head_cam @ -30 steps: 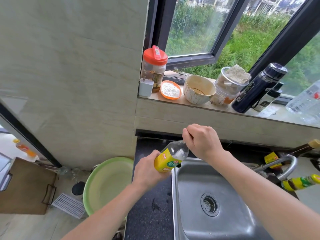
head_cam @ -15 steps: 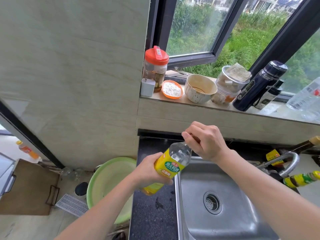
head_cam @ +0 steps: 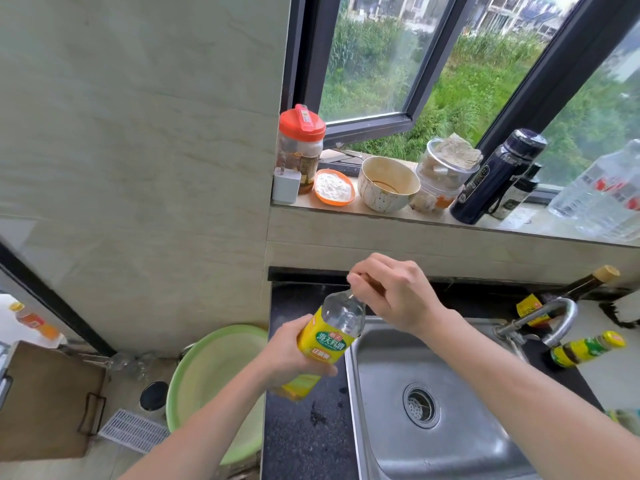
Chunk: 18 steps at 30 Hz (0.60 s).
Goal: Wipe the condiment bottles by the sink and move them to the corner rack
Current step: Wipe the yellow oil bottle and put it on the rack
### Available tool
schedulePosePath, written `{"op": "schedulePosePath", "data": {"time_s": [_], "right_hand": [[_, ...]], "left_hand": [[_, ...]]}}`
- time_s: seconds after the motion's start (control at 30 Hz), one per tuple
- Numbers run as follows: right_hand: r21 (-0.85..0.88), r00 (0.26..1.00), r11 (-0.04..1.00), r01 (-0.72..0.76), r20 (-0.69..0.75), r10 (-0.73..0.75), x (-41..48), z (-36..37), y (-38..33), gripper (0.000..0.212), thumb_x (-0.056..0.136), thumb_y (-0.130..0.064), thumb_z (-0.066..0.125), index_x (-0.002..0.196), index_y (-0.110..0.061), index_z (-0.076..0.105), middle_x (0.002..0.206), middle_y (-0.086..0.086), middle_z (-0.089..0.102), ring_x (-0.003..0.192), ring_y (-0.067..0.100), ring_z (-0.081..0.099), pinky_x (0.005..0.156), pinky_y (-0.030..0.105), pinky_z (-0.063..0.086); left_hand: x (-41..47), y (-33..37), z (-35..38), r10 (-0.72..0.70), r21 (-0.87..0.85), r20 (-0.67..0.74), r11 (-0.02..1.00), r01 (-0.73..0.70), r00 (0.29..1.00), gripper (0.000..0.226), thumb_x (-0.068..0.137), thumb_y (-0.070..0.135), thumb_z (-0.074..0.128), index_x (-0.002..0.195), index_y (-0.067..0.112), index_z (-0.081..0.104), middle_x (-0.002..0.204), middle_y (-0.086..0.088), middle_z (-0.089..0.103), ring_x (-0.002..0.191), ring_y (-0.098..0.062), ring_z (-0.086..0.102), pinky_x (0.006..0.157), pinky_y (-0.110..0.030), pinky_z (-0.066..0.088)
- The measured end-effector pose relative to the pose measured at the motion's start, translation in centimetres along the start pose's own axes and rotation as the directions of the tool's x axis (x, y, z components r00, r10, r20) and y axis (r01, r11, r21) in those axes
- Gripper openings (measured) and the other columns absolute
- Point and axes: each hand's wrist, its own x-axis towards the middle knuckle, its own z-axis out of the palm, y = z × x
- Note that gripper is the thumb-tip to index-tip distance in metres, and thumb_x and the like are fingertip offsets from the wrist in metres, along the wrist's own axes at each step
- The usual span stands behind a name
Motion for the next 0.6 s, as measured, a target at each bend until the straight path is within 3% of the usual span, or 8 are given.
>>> {"op": "schedulePosePath", "data": {"time_s": [0.07, 0.17, 0.3, 0.4, 0.5, 0.6], "right_hand": [[0.053, 0.99, 0.989, 0.137, -0.046, -0.134, -0.7, -0.3, 0.6, 0.04, 0.097, -0.034, 0.045, 0.083, -0.005, 0.068, 0.071, 0.004, 0.061, 0.051, 0.023, 0.051, 0.047, 0.026, 0.044], [-0.008, 0.989, 0.992, 0.123, -0.076, -0.123, -0.9, 0.2, 0.8, 0.039, 0.096, -0.023, 0.048, 0.063, -0.005, 0.058, 0.059, 0.004, 0.05, 0.044, 0.025, 0.039, 0.038, 0.03, 0.036], [-0.05, 0.992, 0.998, -0.049, -0.118, 0.043, -0.9, 0.9, 0.0, 0.041, 0.092, -0.021, 0.047, 0.053, -0.008, 0.04, 0.051, 0.002, 0.038, 0.042, 0.026, 0.032, 0.04, 0.03, 0.031], [-0.106, 0.963, 0.958, -0.265, -0.084, 0.257, -1.0, 1.4, -0.6, 0.041, 0.09, -0.027, 0.046, 0.054, -0.016, 0.029, 0.048, -0.005, 0.028, 0.047, 0.028, 0.031, 0.046, 0.03, 0.03], [-0.237, 0.811, 0.791, -0.564, 0.021, 0.584, -0.9, 1.9, -1.2, 0.041, 0.092, -0.025, 0.045, 0.054, -0.013, 0.038, 0.056, 0.004, 0.044, 0.061, 0.032, 0.042, 0.057, 0.032, 0.032], [-0.392, 0.611, 0.597, -0.7, 0.103, 0.785, -0.6, 1.5, -2.0, 0.027, 0.092, -0.023, 0.041, 0.078, -0.007, 0.057, 0.091, 0.017, 0.063, 0.079, 0.033, 0.049, 0.067, 0.033, 0.036]], "left_hand": [[-0.1, 0.2, -0.6, 0.024, 0.007, 0.078, 1.0, -0.025, 0.997, 0.054, 0.049, 0.025, 0.091, 0.094, 0.027, 0.063, 0.09, 0.002, 0.073, 0.078, -0.011, 0.067, 0.079, -0.042, 0.056], [-0.2, 0.5, -0.6, 0.057, 0.049, 0.079, 0.997, -0.061, 0.995, 0.052, 0.047, 0.028, 0.091, 0.091, 0.025, 0.061, 0.088, 0.002, 0.072, 0.078, -0.016, 0.067, 0.075, -0.039, 0.056], [-0.3, 0.4, -0.4, 0.049, 0.079, -0.017, 0.996, -0.047, 0.999, 0.047, 0.046, 0.03, 0.09, 0.08, 0.027, 0.057, 0.077, 0.008, 0.067, 0.067, -0.007, 0.06, 0.068, -0.032, 0.053], [-0.4, 0.0, 0.1, 0.035, 0.188, -0.151, 0.982, -0.006, 0.988, 0.049, 0.044, 0.043, 0.081, 0.081, 0.028, 0.053, 0.073, 0.008, 0.066, 0.07, -0.016, 0.062, 0.066, -0.035, 0.052], [-0.7, 0.1, 0.8, 0.09, 0.385, -0.274, 0.922, 0.024, 0.957, 0.044, 0.055, 0.046, 0.074, 0.086, 0.029, 0.049, 0.075, 0.006, 0.066, 0.072, -0.023, 0.06, 0.058, -0.032, 0.044], [-1.3, 0.0, 1.8, 0.167, 0.506, -0.321, 0.862, 0.02, 0.932, 0.036, 0.065, 0.042, 0.071, 0.089, 0.027, 0.049, 0.085, 0.003, 0.068, 0.08, -0.024, 0.063, 0.061, -0.033, 0.042]]}}
